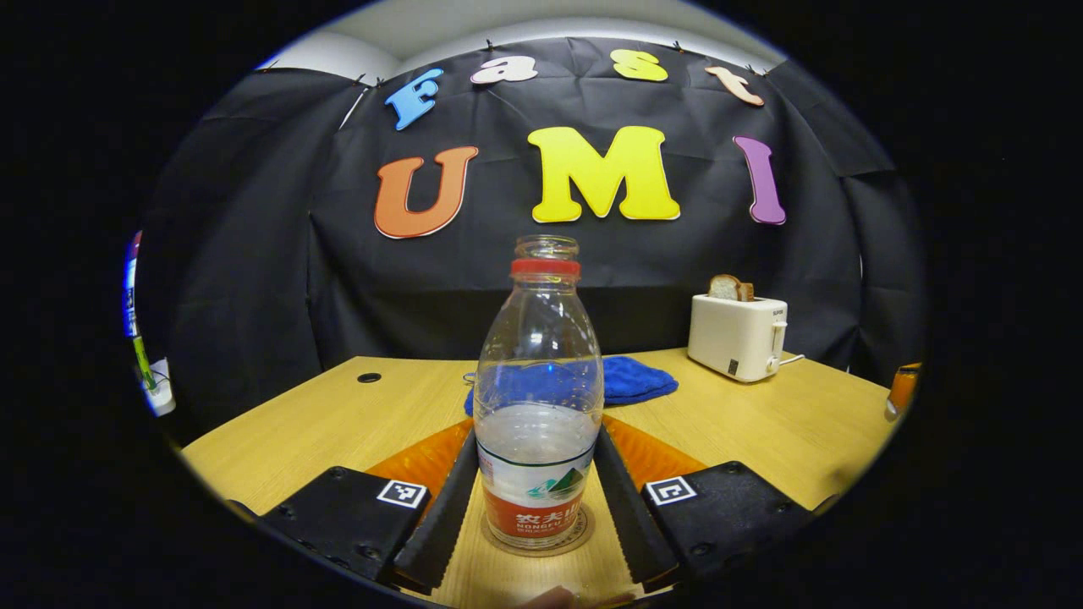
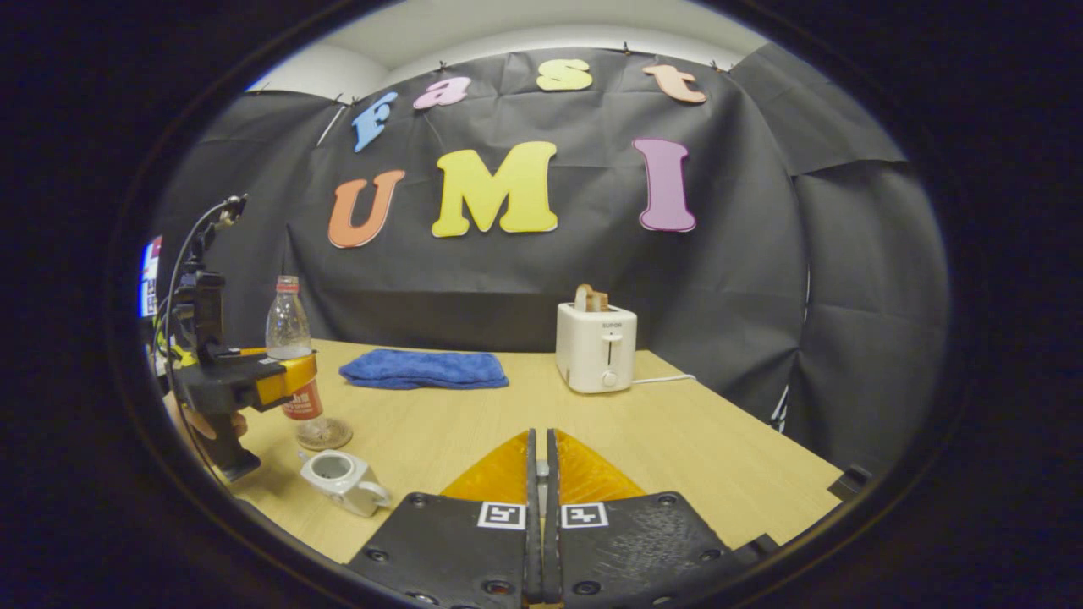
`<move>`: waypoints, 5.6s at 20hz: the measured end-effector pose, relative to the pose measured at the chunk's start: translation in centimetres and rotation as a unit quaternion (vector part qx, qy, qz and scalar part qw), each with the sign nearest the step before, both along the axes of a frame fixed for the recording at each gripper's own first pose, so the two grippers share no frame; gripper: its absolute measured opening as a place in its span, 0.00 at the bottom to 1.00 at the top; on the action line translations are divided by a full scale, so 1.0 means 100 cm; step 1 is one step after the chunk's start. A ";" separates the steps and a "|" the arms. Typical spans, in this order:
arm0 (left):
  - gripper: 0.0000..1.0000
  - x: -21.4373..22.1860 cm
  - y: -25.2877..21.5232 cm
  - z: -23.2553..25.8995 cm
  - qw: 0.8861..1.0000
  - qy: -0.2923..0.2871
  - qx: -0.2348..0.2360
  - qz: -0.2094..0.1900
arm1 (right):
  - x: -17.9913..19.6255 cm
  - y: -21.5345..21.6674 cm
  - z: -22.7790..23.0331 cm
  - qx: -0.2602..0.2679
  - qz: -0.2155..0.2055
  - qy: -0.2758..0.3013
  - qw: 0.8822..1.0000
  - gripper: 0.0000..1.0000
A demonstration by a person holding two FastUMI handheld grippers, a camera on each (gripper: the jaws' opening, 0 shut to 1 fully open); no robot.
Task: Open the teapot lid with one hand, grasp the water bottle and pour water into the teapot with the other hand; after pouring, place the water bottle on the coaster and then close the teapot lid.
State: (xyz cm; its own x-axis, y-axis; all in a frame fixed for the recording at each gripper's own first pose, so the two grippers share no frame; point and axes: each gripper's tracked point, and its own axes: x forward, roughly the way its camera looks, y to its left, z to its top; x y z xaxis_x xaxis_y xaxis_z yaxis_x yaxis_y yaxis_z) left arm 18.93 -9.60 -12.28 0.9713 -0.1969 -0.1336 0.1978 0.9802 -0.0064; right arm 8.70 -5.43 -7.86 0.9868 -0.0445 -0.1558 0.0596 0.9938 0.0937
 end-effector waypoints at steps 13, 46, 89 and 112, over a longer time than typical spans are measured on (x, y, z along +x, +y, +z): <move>0.88 0.002 0.003 -0.006 1.000 -0.009 0.021 -0.014 | 0.003 0.009 -0.006 -0.012 0.007 0.007 1.000 0.00; 0.96 -0.122 0.051 0.064 0.999 -0.048 -0.002 -0.003 | 0.015 0.135 0.014 0.056 0.152 0.002 0.987 0.01; 0.96 -0.152 0.090 0.086 0.998 -0.025 -0.004 0.058 | -0.056 0.042 0.074 -0.025 0.060 -0.036 0.997 0.96; 0.96 -0.154 0.065 0.068 0.998 -0.011 0.035 0.051 | -0.065 -0.026 0.068 -0.018 0.024 -0.057 0.998 0.95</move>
